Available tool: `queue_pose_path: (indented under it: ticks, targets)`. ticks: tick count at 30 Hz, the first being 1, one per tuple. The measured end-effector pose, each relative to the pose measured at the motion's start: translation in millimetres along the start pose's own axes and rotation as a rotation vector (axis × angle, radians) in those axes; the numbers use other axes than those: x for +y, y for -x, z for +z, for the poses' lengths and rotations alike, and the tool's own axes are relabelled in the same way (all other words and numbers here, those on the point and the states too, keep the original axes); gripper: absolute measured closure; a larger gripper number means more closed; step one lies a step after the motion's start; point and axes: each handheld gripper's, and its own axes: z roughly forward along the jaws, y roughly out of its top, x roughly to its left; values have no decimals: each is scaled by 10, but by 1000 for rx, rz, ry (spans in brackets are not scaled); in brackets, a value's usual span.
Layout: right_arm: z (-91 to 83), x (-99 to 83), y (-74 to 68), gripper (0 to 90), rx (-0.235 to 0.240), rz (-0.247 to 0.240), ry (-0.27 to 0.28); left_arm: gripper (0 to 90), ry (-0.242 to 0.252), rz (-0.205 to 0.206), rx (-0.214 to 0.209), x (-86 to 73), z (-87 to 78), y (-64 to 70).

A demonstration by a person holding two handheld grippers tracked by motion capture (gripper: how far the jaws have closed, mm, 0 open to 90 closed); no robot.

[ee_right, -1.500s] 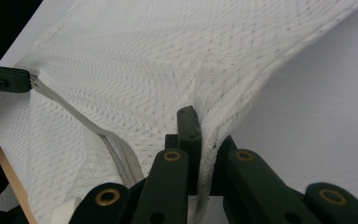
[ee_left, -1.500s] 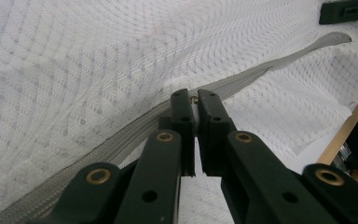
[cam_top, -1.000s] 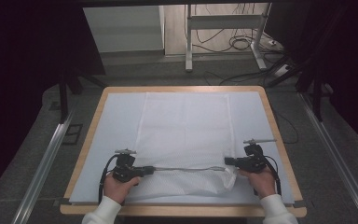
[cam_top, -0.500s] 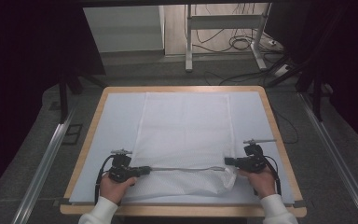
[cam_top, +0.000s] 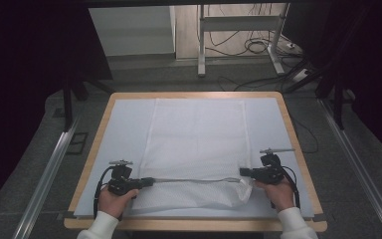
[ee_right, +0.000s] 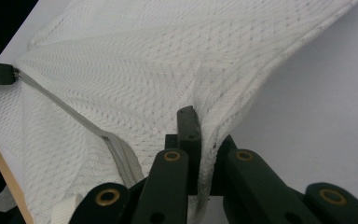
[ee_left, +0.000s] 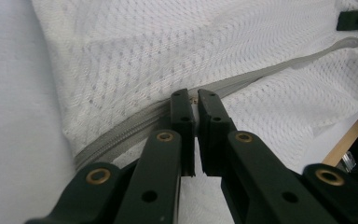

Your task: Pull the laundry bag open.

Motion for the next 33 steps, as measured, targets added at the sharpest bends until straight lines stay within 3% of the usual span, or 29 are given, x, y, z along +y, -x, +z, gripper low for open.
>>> queue_pose_path:
  ticks: [33]
  targets:
    - [9, -5, 7, 873, -9, -5, -3, 868, 23, -34, 19, -129, -228, -230]
